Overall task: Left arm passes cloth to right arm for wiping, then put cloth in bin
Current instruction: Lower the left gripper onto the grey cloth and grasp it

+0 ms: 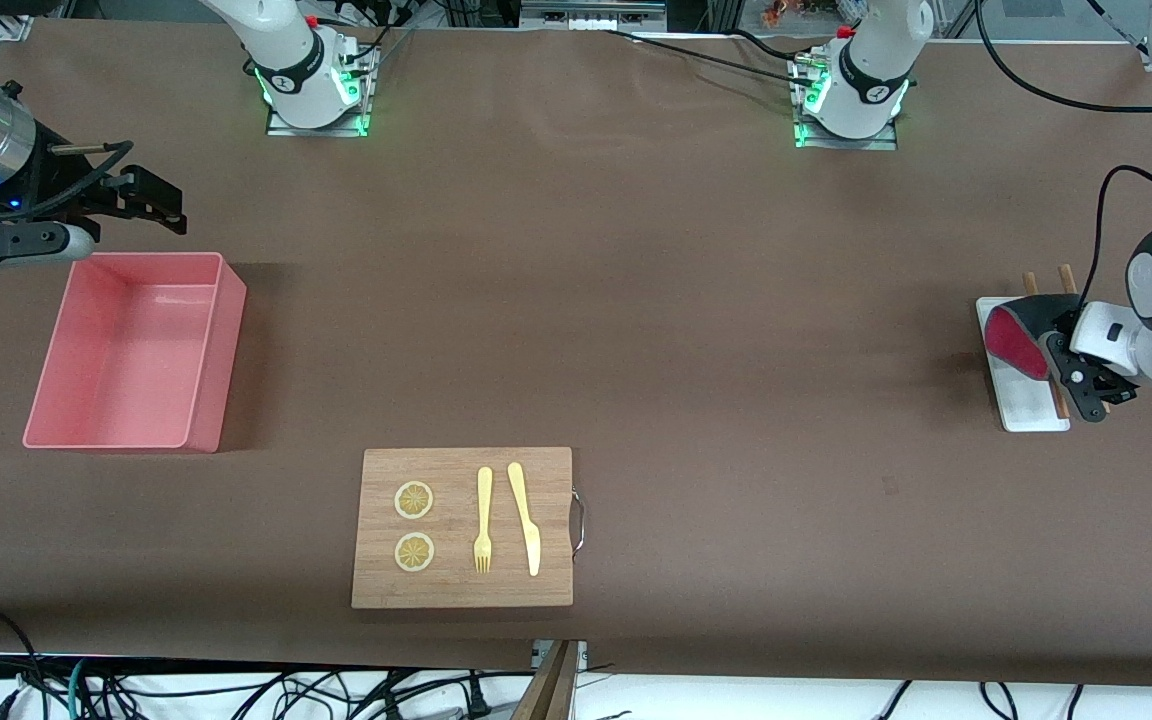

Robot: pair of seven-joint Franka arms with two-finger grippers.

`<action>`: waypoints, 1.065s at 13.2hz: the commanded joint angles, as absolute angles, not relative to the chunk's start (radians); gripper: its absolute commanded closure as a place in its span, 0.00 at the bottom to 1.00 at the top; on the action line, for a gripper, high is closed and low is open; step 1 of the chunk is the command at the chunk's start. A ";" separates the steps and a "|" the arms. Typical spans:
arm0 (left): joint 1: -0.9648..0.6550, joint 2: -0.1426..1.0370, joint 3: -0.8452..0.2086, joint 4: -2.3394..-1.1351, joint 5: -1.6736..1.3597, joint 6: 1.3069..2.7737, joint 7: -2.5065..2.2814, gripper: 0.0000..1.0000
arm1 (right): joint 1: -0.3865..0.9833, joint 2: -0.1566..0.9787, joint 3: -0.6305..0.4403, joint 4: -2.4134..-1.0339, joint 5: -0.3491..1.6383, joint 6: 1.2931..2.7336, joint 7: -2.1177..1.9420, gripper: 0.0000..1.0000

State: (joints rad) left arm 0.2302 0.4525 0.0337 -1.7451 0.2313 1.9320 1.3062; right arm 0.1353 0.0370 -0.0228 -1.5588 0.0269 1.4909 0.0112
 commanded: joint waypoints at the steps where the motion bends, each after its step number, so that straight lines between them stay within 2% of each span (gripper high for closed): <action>1: 0.239 0.462 0.026 -1.740 0.253 1.934 1.351 0.66 | 0.138 0.043 -0.021 -1.537 0.025 1.474 0.008 0.00; 2: 0.241 0.468 0.026 -1.740 0.253 1.934 1.365 0.80 | 0.138 0.043 -0.020 -1.537 0.025 1.474 0.008 0.00; 3: 0.241 0.472 0.026 -1.740 0.253 1.934 1.370 0.86 | 0.138 0.043 -0.020 -1.537 0.025 1.476 0.008 0.00; 4: 0.241 0.471 0.026 -1.740 0.253 1.933 1.371 1.00 | 0.138 0.043 -0.020 -1.537 0.025 1.476 0.008 0.00; 8: 0.230 0.440 0.018 -1.718 0.253 1.887 1.416 1.00 | 0.137 0.044 -0.023 -1.537 0.023 1.474 0.006 0.00; 11: 0.227 0.382 -0.079 -1.666 0.252 1.723 1.402 1.00 | 0.141 0.044 -0.021 -1.540 0.015 1.476 0.009 0.00; 13: 0.227 0.382 -0.147 -1.548 0.233 1.559 1.326 1.00 | 0.141 0.054 -0.020 -1.540 0.020 1.485 -0.006 0.00; 14: 0.227 0.380 -0.187 -1.504 0.209 1.490 1.243 1.00 | 0.141 0.101 -0.020 -1.537 0.023 1.486 -0.011 0.00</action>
